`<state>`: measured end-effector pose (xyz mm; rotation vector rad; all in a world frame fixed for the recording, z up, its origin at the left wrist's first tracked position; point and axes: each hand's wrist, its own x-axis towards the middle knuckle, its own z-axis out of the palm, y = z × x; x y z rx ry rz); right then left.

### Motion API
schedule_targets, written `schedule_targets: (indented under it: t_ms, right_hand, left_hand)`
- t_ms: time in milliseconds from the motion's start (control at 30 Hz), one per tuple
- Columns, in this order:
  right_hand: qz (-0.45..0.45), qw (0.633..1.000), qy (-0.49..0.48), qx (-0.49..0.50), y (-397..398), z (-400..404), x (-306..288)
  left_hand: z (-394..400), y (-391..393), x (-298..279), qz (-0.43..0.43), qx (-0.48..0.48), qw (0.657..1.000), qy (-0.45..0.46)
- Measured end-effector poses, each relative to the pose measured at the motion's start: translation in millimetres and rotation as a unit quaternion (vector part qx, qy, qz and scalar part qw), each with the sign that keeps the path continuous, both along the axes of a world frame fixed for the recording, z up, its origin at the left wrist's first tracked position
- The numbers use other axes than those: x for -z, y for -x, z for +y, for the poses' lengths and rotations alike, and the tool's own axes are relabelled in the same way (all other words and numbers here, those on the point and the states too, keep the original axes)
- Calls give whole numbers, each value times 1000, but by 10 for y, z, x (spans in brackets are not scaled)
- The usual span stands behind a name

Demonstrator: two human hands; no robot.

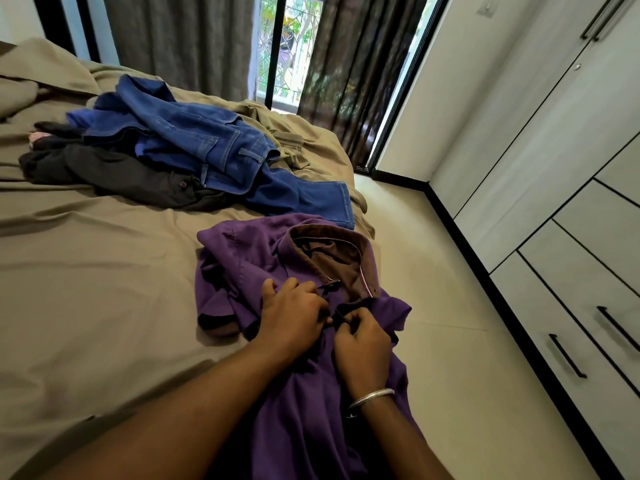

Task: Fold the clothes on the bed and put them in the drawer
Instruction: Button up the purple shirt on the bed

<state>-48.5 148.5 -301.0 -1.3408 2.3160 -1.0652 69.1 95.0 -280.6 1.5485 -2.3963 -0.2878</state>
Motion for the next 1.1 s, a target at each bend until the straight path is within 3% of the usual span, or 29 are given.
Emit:
schedule_targets:
  t_ms: [167, 333, 467, 667, 767, 1000, 1100]
  right_hand:
    - [-48, 998, 47, -9, -55, -16, 5]
    - [-9, 992, 123, 24, -71, -5, 140]
    - [0, 986, 164, 34, -120, 42, 229]
    - [-115, 977, 179, 31, -71, 58, 290]
    - [-123, 971, 204, 22, -61, 69, 283]
    - [-134, 945, 285, 83, -47, 101, 211]
    - [-132, 944, 291, 77, -59, 62, 123]
  left_hand:
    - [33, 29, -22, 23, -3, 1000, 5]
    - [24, 44, -101, 80, -52, 995, 0]
    - [29, 51, -162, 137, -67, 987, -52]
    - [15, 31, -199, 188, -97, 973, -91]
    - [42, 42, -252, 174, -96, 977, -82]
    - [119, 62, -263, 40, -32, 999, 15]
    - [90, 59, -209, 77, -30, 996, -29]
